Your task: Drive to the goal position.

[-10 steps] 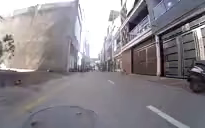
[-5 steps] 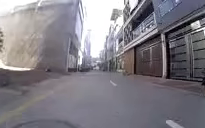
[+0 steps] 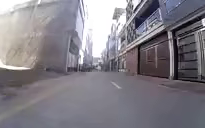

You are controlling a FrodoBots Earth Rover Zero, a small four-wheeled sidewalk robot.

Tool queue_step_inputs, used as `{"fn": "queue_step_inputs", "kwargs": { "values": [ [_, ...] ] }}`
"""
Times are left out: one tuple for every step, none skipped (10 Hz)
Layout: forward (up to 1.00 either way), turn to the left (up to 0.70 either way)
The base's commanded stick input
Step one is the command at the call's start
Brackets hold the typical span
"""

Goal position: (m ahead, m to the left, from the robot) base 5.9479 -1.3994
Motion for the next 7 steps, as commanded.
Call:
{"fn": "queue_step_inputs", "kwargs": {
  "values": [
    [1.0, 0.0],
    [1.0, 0.0],
    [1.0, 0.0],
    [1.0, 0.0],
    [1.0, -0.27],
    [1.0, -0.27],
    [1.0, -0.27]
  ]
}}
